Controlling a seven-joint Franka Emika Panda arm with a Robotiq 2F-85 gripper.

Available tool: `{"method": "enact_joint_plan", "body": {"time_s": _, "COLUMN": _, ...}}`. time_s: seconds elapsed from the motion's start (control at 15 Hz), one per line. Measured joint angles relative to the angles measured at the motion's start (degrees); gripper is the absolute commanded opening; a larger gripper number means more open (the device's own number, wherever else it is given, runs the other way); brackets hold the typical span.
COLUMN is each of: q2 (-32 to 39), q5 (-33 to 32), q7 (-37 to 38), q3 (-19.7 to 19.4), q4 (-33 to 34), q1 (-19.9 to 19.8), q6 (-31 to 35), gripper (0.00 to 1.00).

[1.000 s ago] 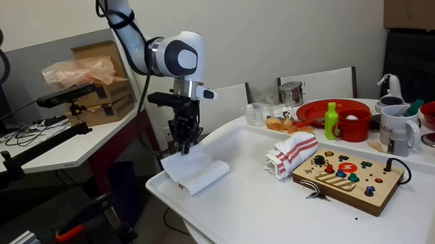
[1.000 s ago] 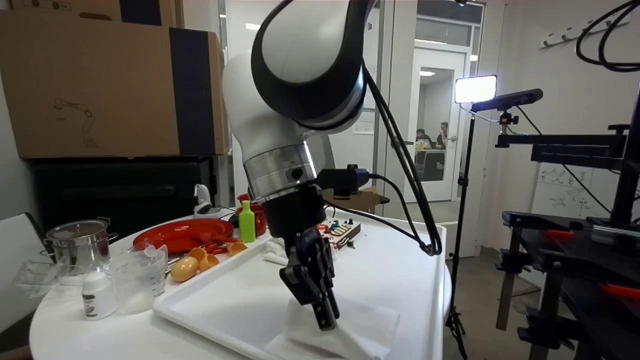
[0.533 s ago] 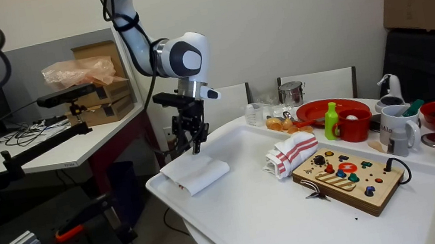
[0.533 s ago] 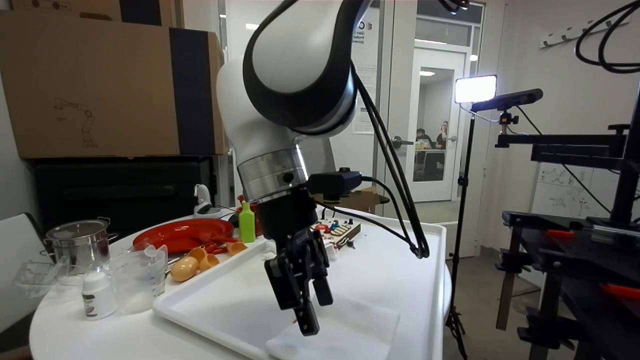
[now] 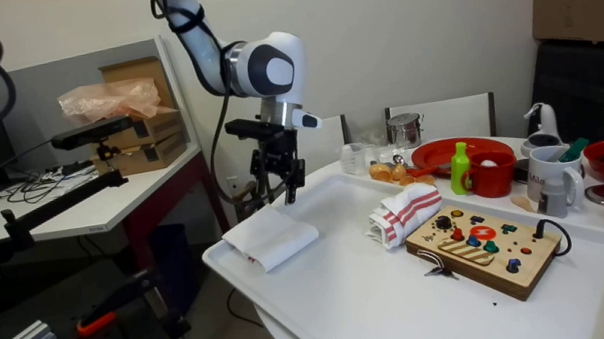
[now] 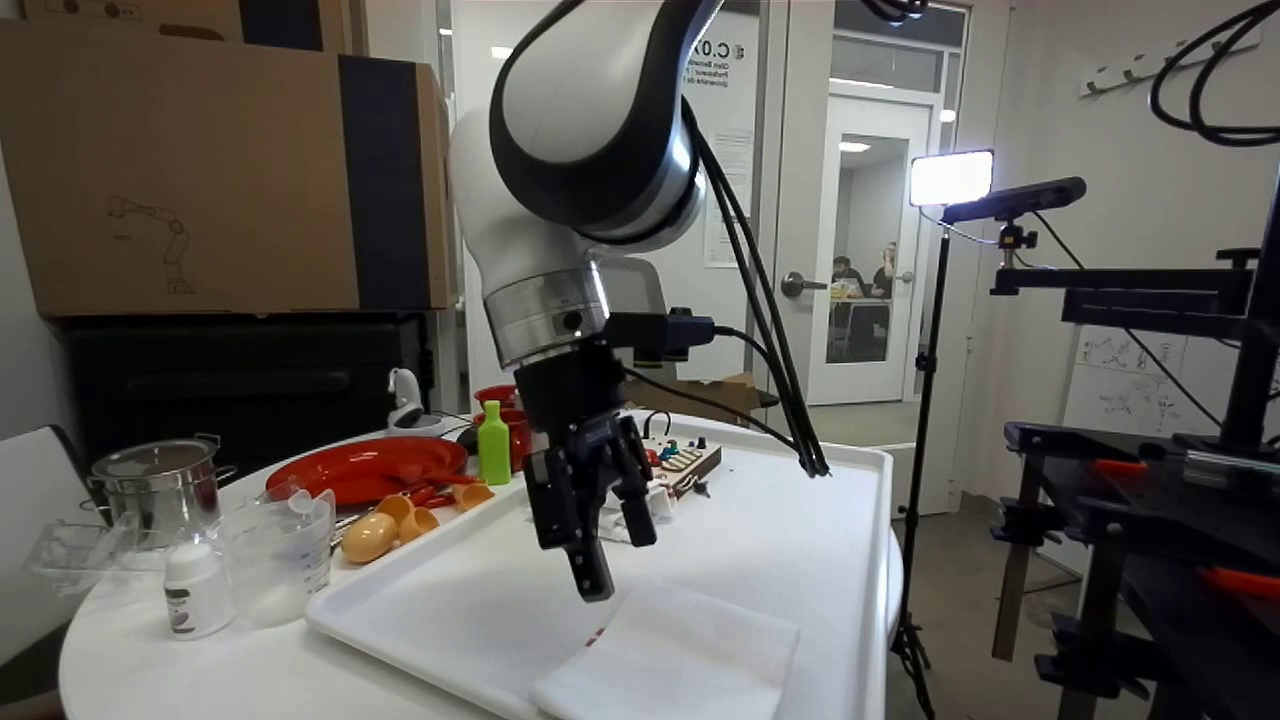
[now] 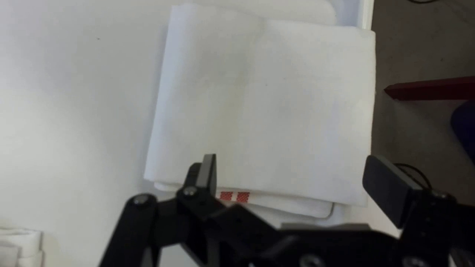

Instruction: Fold the towel

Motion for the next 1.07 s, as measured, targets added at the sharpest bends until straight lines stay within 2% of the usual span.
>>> {"method": "enact_joint_plan", "body": {"time_s": 0.27, "q2": -0.73, "q5": 1.04, "q7": -0.23, "q3": -0.22, "q4": -0.01, "q1": -4.0, "q6": -1.96, "gripper": 1.0}}
{"method": "enact_joint_plan", "body": {"time_s": 0.53, "q2": -0.36, "q5": 3.03, "q7": -1.01, "q3": -0.63, "q4": -0.23, "q1": -8.38, "q6": -3.56, "gripper": 0.88}}
{"method": "enact_joint_plan", "body": {"time_s": 0.93, "q2": 2.05, "q5": 6.18, "q7": -1.11, "q3": -1.06, "q4": -0.31, "q1": -11.99, "q6": -6.49, "gripper": 0.86}}
{"method": "enact_joint_plan", "body": {"time_s": 1.07, "q2": 2.67, "q5": 7.36, "q7": -1.26, "q3": -1.01, "q4": -0.25, "q1": -12.46, "q6": -7.78, "gripper": 0.88}}
